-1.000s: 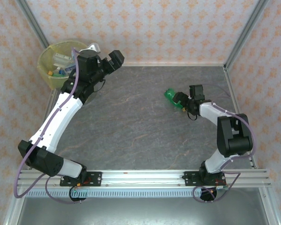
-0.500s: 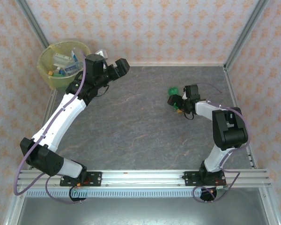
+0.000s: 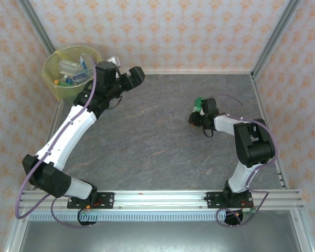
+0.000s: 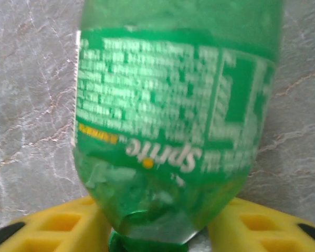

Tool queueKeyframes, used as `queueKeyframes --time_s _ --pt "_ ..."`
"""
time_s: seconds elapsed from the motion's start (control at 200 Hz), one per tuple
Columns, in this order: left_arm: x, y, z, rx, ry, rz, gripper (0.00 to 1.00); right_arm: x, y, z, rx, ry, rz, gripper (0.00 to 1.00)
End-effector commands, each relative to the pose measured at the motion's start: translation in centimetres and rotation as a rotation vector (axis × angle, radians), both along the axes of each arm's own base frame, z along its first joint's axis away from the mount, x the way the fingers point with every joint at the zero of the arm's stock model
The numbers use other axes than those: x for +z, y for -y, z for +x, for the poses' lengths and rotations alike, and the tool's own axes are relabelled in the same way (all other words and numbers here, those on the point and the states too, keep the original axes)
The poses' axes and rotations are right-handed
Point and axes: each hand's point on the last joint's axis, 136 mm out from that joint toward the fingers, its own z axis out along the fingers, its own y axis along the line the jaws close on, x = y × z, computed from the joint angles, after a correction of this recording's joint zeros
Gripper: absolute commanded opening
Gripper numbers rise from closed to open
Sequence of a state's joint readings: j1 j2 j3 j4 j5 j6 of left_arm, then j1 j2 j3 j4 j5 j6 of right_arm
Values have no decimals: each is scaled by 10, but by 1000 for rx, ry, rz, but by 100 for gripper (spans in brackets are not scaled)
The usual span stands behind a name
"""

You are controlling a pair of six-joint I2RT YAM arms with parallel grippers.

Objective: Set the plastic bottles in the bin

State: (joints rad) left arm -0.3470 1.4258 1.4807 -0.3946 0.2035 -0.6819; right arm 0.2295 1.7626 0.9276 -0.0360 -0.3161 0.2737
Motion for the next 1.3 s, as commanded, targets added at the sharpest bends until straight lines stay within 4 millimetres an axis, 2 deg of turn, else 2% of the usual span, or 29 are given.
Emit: queueKeyframes --time_s 0.0,0.065,0.11,0.275,0.425,0.541,0.651,0.916,1.091,1.296 --pt "8 1 -7 -16 19 -20 99 -1 9 -2 -33 13 -51 40" --pt "9 2 -7 -21 20 -29 99 4 8 -2 -30 28 -45 30" --pt "8 3 -7 -26 20 -34 99 8 7 -3 -30 40 -43 26" --pt "3 5 -6 -24 5 -62 99 28 5 -8 -23 87 -36 25" --pt "3 13 -3 -47 6 -99 96 66 -8 -13 18 182 -32 25" --pt "5 21 0 -82 23 -128 92 105 -30 -21 85 283 -25 25" --pt "8 31 2 -132 44 -150 88 139 -61 -31 177 368 -13 24" --pt "8 58 0 -293 85 -173 78 203 -127 -57 366 484 56 24" --pt "5 78 -6 -390 90 -173 74 228 -155 -73 449 516 82 24" --pt "-3 99 -13 -477 74 -154 74 242 -173 -86 496 534 85 24"
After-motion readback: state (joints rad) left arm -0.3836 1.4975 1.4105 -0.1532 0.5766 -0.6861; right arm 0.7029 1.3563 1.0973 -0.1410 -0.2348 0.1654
